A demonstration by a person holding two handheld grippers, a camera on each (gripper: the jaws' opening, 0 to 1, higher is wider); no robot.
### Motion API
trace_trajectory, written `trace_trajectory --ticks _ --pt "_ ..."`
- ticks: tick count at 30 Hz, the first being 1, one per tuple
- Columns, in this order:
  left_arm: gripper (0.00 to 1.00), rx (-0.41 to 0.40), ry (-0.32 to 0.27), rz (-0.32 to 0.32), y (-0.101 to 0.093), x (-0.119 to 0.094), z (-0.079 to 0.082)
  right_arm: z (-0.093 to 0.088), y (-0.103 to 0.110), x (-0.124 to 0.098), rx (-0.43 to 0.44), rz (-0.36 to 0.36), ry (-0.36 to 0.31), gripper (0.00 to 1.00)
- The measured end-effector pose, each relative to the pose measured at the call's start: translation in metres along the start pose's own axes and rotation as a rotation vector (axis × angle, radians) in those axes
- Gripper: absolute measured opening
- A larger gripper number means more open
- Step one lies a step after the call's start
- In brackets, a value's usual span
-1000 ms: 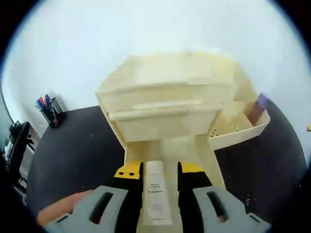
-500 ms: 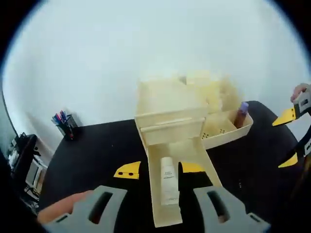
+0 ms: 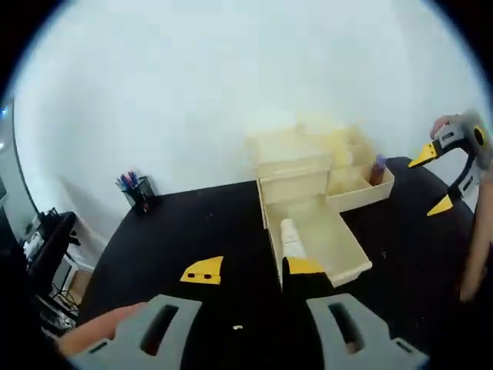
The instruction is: Open the drawer, pick up the cosmetic bottles from the table one by one, place them into the drawer, release the gripper, close the drawer, and move the gripper away
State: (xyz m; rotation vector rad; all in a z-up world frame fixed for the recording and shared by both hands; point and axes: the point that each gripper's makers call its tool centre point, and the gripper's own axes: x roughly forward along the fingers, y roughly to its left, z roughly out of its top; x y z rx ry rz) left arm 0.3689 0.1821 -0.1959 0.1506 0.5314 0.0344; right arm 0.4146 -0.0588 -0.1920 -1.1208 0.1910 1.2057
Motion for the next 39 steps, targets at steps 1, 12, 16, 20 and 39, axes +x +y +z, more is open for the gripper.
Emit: trace_trajectory --ticks 1,12,16,20,39 --pt "0.24 0.004 0.004 0.004 0.002 -0.004 -0.004 0.0 0.0 0.0 0.0 0.001 0.003 0.4" --pt "0.28 -0.002 0.044 0.025 0.022 -0.035 -0.057 0.0 0.0 0.002 -0.005 0.005 0.013 0.4" --pt "0.28 0.001 0.048 0.021 0.016 -0.042 -0.073 -0.002 0.0 0.001 -0.005 0.007 0.016 0.4" --pt "0.28 0.011 0.081 0.021 0.018 -0.046 -0.094 -0.002 0.001 0.001 -0.002 0.007 0.017 0.39" --pt "0.27 0.001 0.226 0.015 0.014 -0.046 -0.163 -0.003 0.004 0.002 -0.006 0.015 0.023 0.39"
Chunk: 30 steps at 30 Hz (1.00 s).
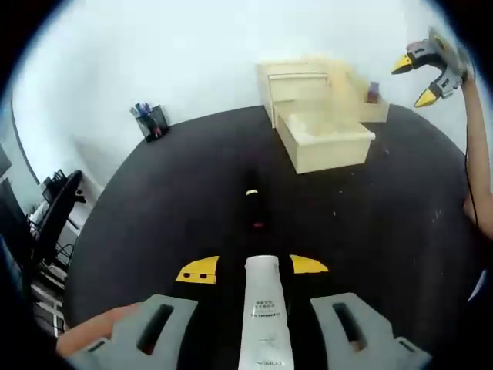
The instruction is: Open the drawer, pick up the cosmetic bottles from the table one by one, place them into the drawer, release the gripper, close the drawer, and move the gripper away
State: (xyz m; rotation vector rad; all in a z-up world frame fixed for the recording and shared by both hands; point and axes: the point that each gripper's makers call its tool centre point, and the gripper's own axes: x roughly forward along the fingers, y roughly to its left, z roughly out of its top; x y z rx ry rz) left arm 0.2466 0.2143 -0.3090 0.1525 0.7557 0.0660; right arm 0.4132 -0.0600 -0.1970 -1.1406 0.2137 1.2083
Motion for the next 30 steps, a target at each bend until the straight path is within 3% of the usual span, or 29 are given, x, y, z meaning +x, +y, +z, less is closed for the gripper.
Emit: trace_trajectory --ticks 16,30 --pt "0.2 -0.025 0.07 -0.044 -0.005 0.007 -0.022 -0.001 0.003 0.001 -0.002 0.006 0.008 0.39" --pt "0.17 -0.027 0.049 -0.047 -0.008 -0.003 -0.013 -0.002 -0.001 0.001 0.001 0.008 0.011 0.39"
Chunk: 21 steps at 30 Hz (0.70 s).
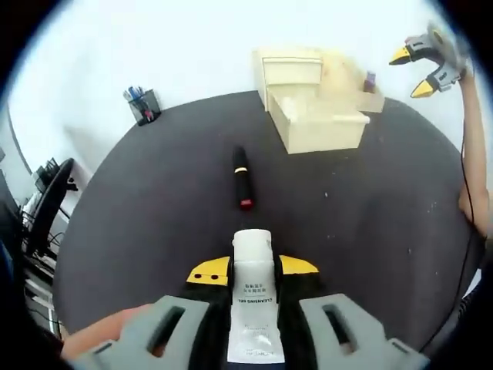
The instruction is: Open the drawer, pick up the cosmetic bottles from the table one by one, place them into the drawer, release the gripper, close the drawer, and move the gripper away
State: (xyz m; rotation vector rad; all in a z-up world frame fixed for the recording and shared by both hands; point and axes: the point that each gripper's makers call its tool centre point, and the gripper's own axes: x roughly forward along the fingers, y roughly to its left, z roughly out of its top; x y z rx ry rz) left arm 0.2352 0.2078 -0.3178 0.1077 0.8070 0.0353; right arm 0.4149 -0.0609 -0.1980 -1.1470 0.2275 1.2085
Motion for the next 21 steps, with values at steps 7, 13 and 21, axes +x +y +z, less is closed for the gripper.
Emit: trace_trajectory --ticks 7,13,21 --pt "0.16 0.001 -0.055 0.011 -0.003 -0.013 0.017 0.0 0.0 -0.002 -0.001 -0.001 -0.002 0.39" --pt "0.16 -0.001 -0.105 0.003 -0.005 -0.024 0.042 0.001 0.001 -0.002 0.001 -0.001 -0.004 0.39" --pt "0.16 -0.007 -0.164 -0.062 -0.028 -0.031 0.078 0.0 0.001 -0.002 0.001 -0.002 -0.006 0.39"
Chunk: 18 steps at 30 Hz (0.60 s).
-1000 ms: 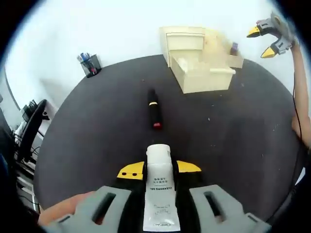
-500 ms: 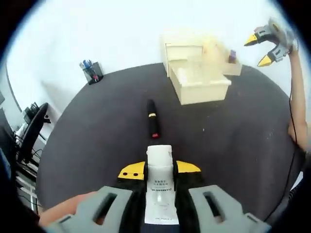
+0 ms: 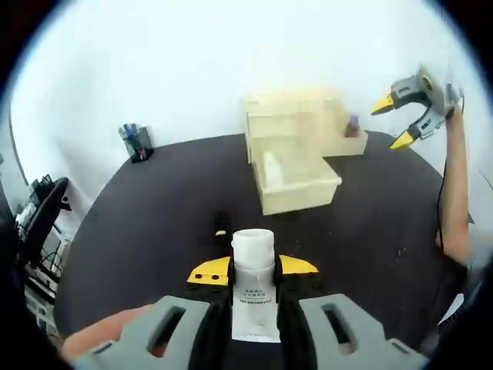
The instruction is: Open the drawer, pick up the cosmetic bottles from the table one by one, place them into the drawer, release the gripper, close the drawer, and move the gripper away
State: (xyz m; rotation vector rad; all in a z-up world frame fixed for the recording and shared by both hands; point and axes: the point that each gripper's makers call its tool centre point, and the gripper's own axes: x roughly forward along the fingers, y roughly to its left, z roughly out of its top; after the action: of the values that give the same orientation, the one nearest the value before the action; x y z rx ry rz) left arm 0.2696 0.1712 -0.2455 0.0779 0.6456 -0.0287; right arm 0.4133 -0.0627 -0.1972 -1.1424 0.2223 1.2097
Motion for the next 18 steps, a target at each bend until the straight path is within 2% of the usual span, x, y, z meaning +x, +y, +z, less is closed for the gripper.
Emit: trace_trajectory --ticks 10,14,18 --pt "0.16 0.017 -0.088 -0.069 -0.038 0.013 0.056 0.0 0.001 0.0 0.0 -0.002 -0.002 0.39" --pt "0.16 0.022 -0.103 -0.102 -0.052 0.023 0.079 -0.001 0.001 0.0 0.002 -0.001 -0.002 0.39" --pt "0.16 0.022 -0.1 -0.129 -0.063 0.032 0.094 -0.002 -0.001 0.001 0.004 -0.001 -0.001 0.39"
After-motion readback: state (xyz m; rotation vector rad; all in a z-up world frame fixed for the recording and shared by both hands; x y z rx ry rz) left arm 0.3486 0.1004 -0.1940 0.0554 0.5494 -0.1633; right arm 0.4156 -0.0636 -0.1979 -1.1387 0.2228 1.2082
